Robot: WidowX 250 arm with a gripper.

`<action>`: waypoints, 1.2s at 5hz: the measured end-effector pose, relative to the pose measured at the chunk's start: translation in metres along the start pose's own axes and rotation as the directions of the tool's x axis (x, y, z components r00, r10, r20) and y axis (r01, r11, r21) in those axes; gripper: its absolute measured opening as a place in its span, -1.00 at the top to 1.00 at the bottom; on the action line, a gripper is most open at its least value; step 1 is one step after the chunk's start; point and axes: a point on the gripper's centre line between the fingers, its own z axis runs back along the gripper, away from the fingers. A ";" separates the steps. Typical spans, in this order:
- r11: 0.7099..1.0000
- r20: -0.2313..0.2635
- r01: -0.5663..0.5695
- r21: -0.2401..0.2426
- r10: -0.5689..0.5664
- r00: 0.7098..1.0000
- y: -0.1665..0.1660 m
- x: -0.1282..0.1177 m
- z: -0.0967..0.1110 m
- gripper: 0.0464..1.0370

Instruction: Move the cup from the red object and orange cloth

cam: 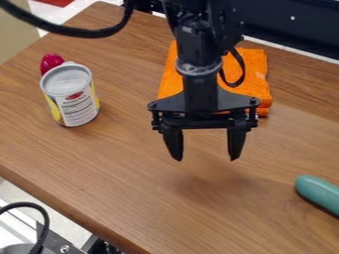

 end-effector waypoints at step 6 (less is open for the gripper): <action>0.871 0.203 -0.485 -0.080 0.490 0.847 0.148 0.081 0.053 -0.92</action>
